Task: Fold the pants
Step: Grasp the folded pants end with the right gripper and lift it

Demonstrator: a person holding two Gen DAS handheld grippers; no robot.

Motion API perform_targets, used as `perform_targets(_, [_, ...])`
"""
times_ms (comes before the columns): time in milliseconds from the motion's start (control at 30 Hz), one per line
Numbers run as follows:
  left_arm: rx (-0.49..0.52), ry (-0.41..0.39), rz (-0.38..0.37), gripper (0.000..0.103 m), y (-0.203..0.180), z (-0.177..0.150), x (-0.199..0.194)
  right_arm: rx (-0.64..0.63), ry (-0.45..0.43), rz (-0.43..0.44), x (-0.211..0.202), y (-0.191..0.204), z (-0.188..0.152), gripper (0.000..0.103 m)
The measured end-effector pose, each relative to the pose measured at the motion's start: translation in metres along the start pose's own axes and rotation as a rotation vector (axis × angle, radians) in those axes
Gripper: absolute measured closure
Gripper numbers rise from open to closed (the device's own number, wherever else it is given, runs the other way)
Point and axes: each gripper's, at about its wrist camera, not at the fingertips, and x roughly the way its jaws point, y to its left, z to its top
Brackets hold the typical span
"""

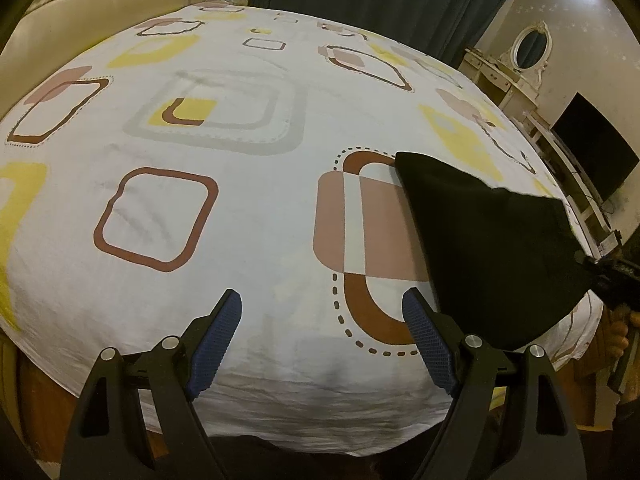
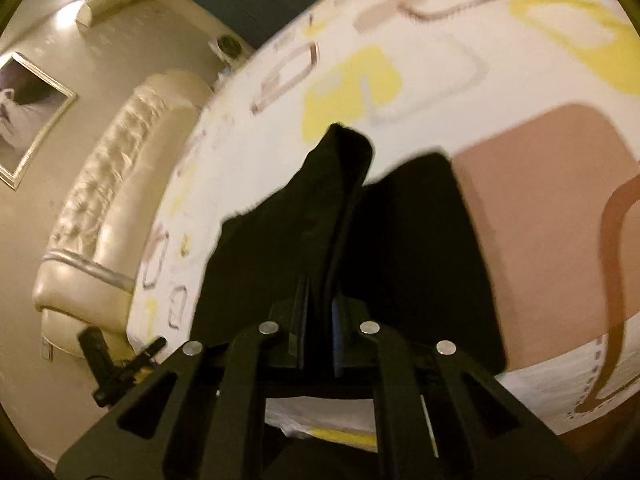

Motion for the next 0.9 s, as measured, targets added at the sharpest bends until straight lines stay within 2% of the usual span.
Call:
perform_targets(67, [0.001, 0.004, -0.002, 0.021, 0.000, 0.000, 0.001, 0.021, -0.006, -0.049, -0.002, -0.016, 0.001, 0.095])
perform_targets(167, [0.005, 0.013, -0.001, 0.021, -0.001, -0.001, 0.004, 0.079, 0.030, -0.106, 0.012, -0.044, -0.004, 0.095])
perform_targets(367, [0.017, 0.025, -0.002, 0.021, -0.005, -0.004, 0.007, 0.162, 0.004, -0.029, 0.023, -0.069, -0.013, 0.094])
perform_targets(533, [0.021, 0.036, -0.013, 0.021, -0.007, -0.006, 0.008, 0.214, -0.045, 0.042, 0.011, -0.084, -0.018, 0.093])
perform_targets(733, [0.035, 0.043, -0.039, 0.021, -0.014, -0.008, 0.010, 0.237, -0.082, 0.014, -0.009, -0.093, -0.024, 0.092])
perform_targets(767, [0.039, 0.047, -0.047, 0.021, -0.017, -0.009, 0.011, 0.236, -0.087, 0.007, -0.011, -0.090, -0.022, 0.089])
perform_targets(833, [0.037, 0.053, -0.066, 0.021, -0.021, -0.011, 0.012, 0.242, -0.114, -0.037, -0.022, -0.089, -0.022, 0.066])
perform_targets(867, [0.034, 0.059, -0.083, 0.021, -0.023, -0.012, 0.012, 0.248, -0.134, -0.040, -0.027, -0.089, -0.021, 0.049])
perform_targets(900, [0.030, 0.067, -0.108, 0.021, -0.025, -0.013, 0.013, 0.255, -0.150, -0.025, -0.030, -0.089, -0.021, 0.046])
